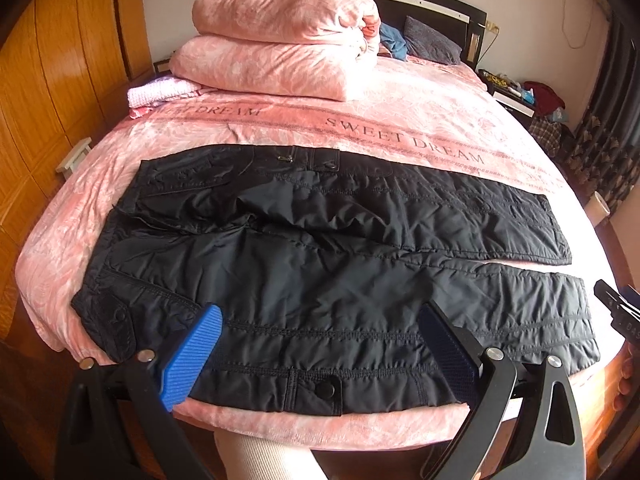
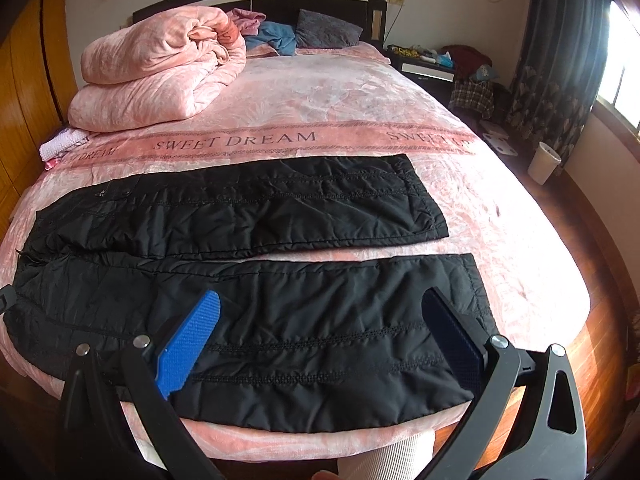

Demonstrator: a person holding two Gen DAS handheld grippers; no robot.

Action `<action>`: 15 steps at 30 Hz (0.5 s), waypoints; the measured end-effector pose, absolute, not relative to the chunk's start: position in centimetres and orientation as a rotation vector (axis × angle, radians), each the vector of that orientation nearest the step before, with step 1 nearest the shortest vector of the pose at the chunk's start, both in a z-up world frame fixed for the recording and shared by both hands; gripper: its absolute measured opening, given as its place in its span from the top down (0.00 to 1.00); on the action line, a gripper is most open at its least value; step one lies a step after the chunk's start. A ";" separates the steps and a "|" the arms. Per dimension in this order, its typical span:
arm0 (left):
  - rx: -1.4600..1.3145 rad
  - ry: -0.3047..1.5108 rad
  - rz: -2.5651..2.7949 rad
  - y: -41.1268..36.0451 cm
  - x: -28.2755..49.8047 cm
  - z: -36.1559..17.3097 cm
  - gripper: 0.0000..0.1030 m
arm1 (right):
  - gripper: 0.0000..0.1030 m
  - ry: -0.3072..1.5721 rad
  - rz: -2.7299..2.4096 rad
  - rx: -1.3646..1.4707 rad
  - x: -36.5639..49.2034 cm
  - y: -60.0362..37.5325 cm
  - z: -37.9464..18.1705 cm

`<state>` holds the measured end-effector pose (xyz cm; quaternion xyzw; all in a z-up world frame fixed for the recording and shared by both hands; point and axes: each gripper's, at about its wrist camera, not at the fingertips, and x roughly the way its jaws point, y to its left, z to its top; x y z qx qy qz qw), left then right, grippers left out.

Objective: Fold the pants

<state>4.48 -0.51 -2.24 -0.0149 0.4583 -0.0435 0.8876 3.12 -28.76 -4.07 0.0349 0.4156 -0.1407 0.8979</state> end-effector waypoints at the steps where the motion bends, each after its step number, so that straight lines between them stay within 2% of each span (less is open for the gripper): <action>1: -0.028 0.978 -0.107 -0.8 5.3 -2.4 0.04 | 0.02 0.849 -0.292 0.060 3.8 -29.0 -3.7; 6: -0.056 1.026 -0.119 -1.6 10.4 -3.1 0.04 | 0.02 0.800 -0.259 0.015 8.1 -30.3 -2.5; 10: -0.111 1.054 -0.168 -2.1 16.8 -4.3 0.04 | 0.02 0.815 -0.026 0.040 14.4 -31.9 -3.4; 12: -0.095 1.125 -0.295 -2.9 21.0 -6.0 0.04 | 0.02 0.874 0.099 0.044 18.8 -32.8 -4.6; 15: -0.120 1.323 -0.361 -3.5 27.4 -9.5 0.04 | 0.02 0.995 0.279 0.080 25.4 -34.3 -7.5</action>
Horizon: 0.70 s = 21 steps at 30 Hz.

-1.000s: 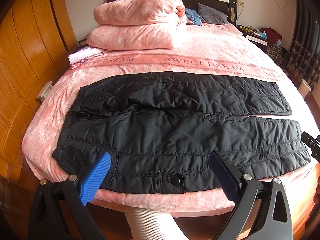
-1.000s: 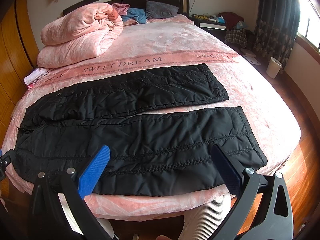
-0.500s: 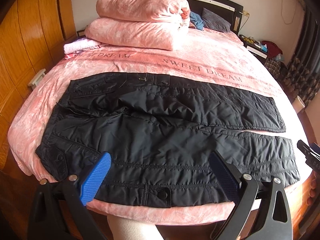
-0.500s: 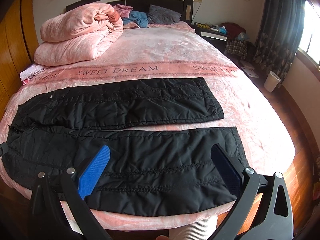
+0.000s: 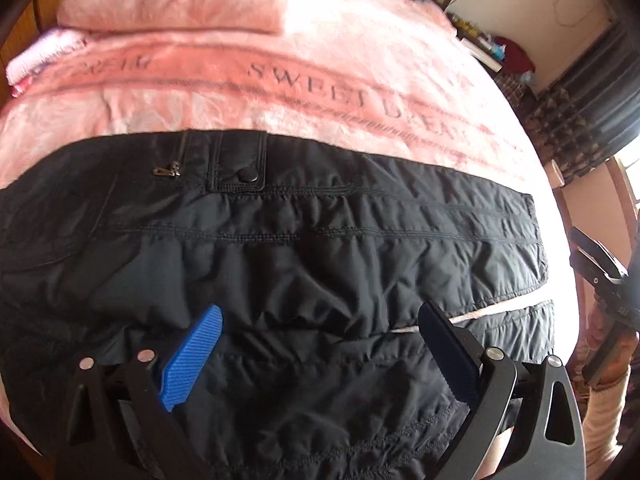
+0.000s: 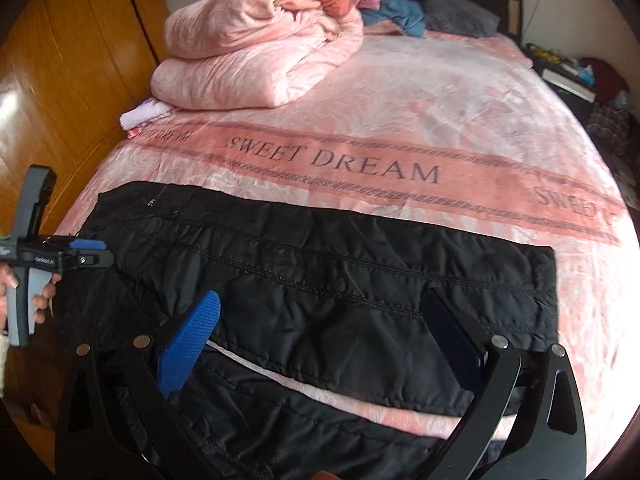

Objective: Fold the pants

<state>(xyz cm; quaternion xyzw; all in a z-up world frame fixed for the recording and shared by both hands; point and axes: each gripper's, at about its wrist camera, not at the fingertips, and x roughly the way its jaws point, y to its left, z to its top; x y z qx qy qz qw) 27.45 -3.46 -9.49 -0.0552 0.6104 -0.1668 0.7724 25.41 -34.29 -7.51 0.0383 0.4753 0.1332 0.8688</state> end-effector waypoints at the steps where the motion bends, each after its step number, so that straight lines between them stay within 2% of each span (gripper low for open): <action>1: -0.123 1.373 -0.370 -3.5 29.5 -10.5 0.04 | 0.02 1.034 0.312 0.080 27.3 -34.6 -8.6; 9: 0.086 1.368 -0.371 -4.0 39.0 -15.3 0.04 | 0.02 1.222 0.390 -0.009 37.8 -35.3 -15.5; 18: 0.221 1.342 -0.570 -4.6 42.0 -16.0 0.04 | 0.02 1.343 0.560 -0.116 41.6 -34.4 -18.9; 21: 0.177 1.344 -0.627 -4.6 43.2 -15.8 0.04 | 0.02 1.355 0.567 -0.126 41.9 -34.3 -19.9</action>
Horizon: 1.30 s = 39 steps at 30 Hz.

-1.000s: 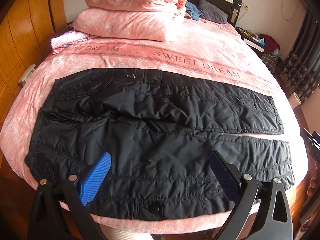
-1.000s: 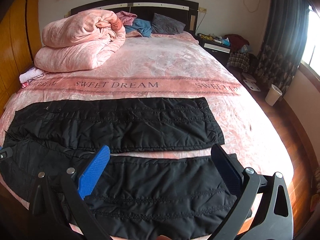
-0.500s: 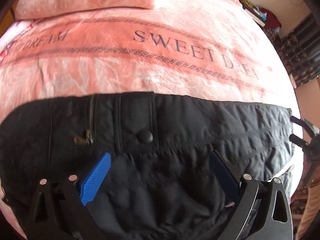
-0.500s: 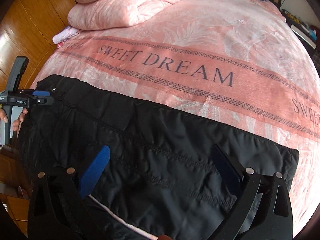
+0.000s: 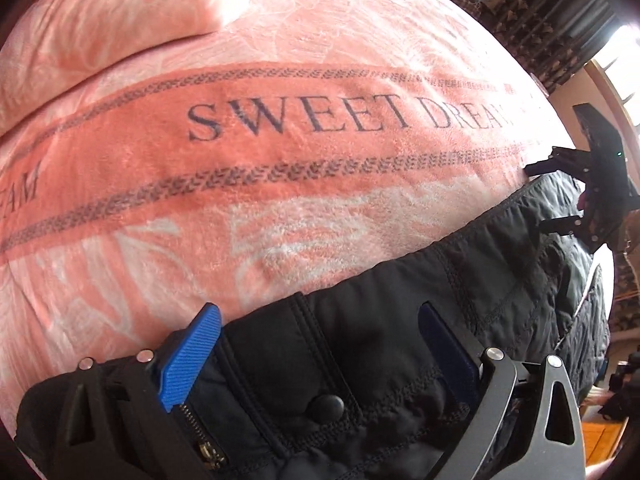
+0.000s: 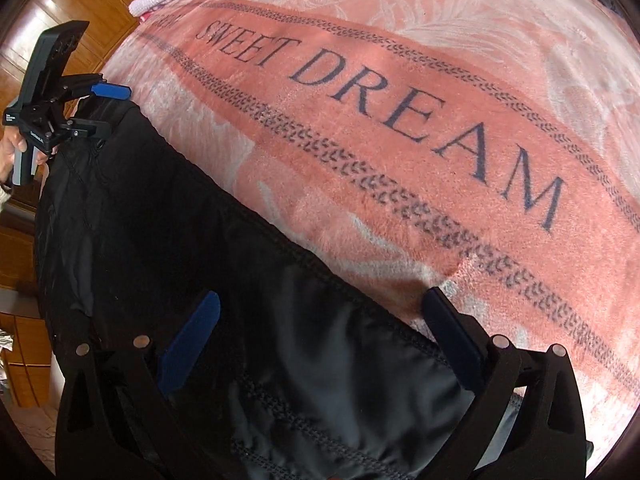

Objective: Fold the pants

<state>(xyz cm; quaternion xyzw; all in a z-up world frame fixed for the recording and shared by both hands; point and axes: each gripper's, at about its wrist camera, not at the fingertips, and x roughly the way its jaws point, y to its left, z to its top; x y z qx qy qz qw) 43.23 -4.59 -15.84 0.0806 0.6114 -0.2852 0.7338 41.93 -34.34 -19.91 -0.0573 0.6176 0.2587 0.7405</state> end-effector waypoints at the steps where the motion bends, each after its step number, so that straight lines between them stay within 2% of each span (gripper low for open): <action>1: 0.164 1.334 -0.640 -4.6 43.4 -15.7 0.04 | 0.02 1.350 0.568 -0.136 41.9 -34.3 -20.0; 7: 0.083 1.301 -0.704 -6.8 43.9 -16.1 0.04 | 0.02 1.289 0.581 -0.240 40.7 -33.5 -20.2; 9: 0.104 1.311 -0.730 -7.8 43.5 -16.3 0.04 | 0.08 1.257 0.572 -0.281 40.1 -33.3 -20.2; 10: 0.141 1.303 -0.731 -8.1 43.3 -16.2 0.04 | 0.23 1.236 0.571 -0.292 39.8 -33.3 -19.9; 11: 0.169 1.301 -0.740 -8.5 43.2 -16.3 0.04 | 0.50 1.219 0.581 -0.288 39.6 -33.5 -19.5; 12: 0.187 1.300 -0.751 -8.8 43.2 -16.2 0.04 | 0.66 1.222 0.604 -0.256 39.5 -33.9 -19.1; 13: 0.187 1.302 -0.767 -9.1 43.2 -16.2 0.04 | 0.87 1.233 0.632 -0.223 39.3 -34.1 -18.9; 17: 0.126 1.324 -0.864 -10.2 43.9 -15.8 0.04 | 0.93 1.156 0.629 -0.287 37.6 -33.5 -18.0; 29: 0.232 1.450 -1.087 -15.2 43.1 -16.9 0.04 | 0.93 0.980 0.652 -0.165 35.3 -35.7 -13.7; 30: 0.259 1.442 -1.083 -15.4 42.7 -16.8 0.12 | 0.93 0.976 0.646 -0.167 35.2 -35.8 -13.7; 31: 0.306 1.432 -1.060 -15.4 42.3 -17.0 0.32 | 0.93 0.973 0.638 -0.162 35.2 -35.8 -13.7; 32: 0.349 1.420 -1.036 -15.1 42.0 -17.0 0.43 | 0.92 0.971 0.629 -0.152 35.2 -35.8 -13.8; 33: 0.370 1.409 -1.019 -14.6 41.7 -17.0 0.63 | 0.92 0.968 0.623 -0.141 35.2 -35.7 -13.8; 34: 0.347 1.415 -1.023 -14.1 41.5 -16.9 0.72 | 0.92 0.962 0.613 -0.133 35.0 -35.7 -13.9; 37: 0.309 1.345 -1.009 -13.1 40.4 -15.4 0.81 | 0.92 0.935 0.563 -0.123 34.2 -35.4 -13.6; 39: 0.313 1.278 -0.990 -12.7 39.2 -13.8 0.83 | 0.91 0.905 0.534 -0.119 33.0 -35.3 -12.9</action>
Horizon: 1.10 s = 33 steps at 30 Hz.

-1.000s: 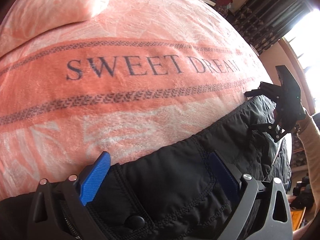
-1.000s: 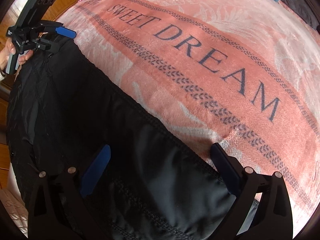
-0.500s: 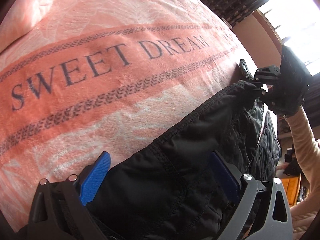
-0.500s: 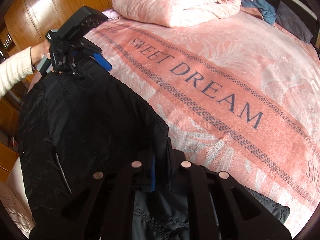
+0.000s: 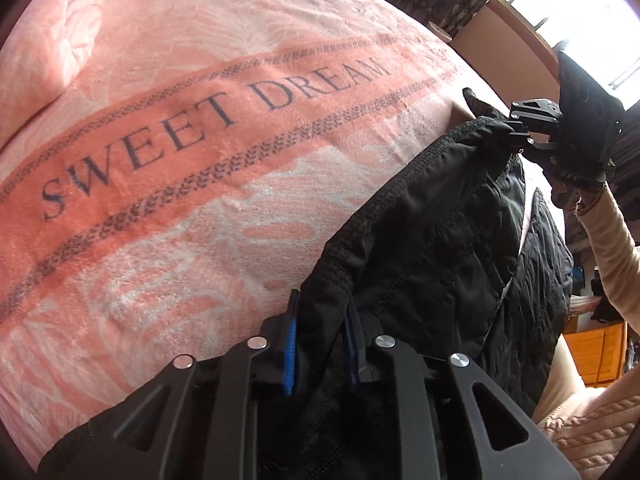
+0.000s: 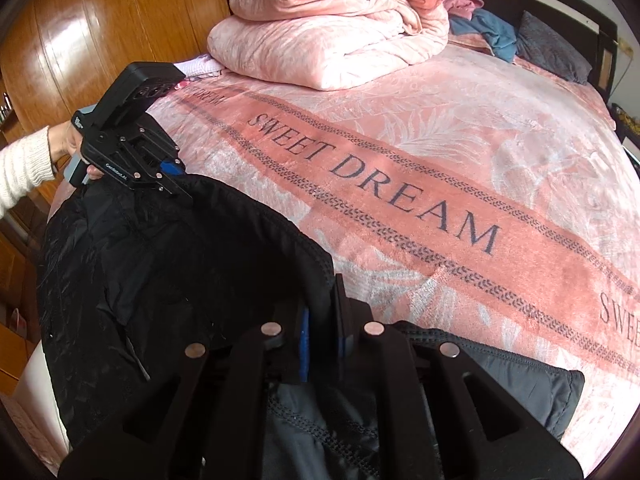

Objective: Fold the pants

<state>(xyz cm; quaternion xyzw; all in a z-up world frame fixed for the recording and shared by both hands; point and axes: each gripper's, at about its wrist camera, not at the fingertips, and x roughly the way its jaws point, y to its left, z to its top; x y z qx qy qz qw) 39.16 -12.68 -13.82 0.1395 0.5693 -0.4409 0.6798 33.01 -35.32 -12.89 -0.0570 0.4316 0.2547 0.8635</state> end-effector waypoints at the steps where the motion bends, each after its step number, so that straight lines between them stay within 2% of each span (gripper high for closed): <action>1: 0.315 1.239 -0.976 -12.4 38.3 -12.9 0.84 | 0.91 0.887 0.522 -0.116 32.4 -35.3 -12.3; 7: 0.317 1.033 -0.907 -11.1 31.4 -6.6 0.84 | 0.91 0.772 0.488 -0.117 27.0 -34.8 -8.3; 16: 0.273 0.930 -0.844 -9.4 19.8 -2.2 0.84 | 0.88 0.689 0.437 -0.147 16.8 -33.6 -5.1; 24: 0.250 0.924 -0.771 -8.5 11.7 -3.7 0.84 | 0.87 0.711 0.419 -0.164 9.7 -32.2 -6.0; 33: 0.122 1.008 -0.675 -7.3 5.9 -9.4 0.82 | 0.86 0.818 0.403 -0.124 4.2 -30.6 -10.1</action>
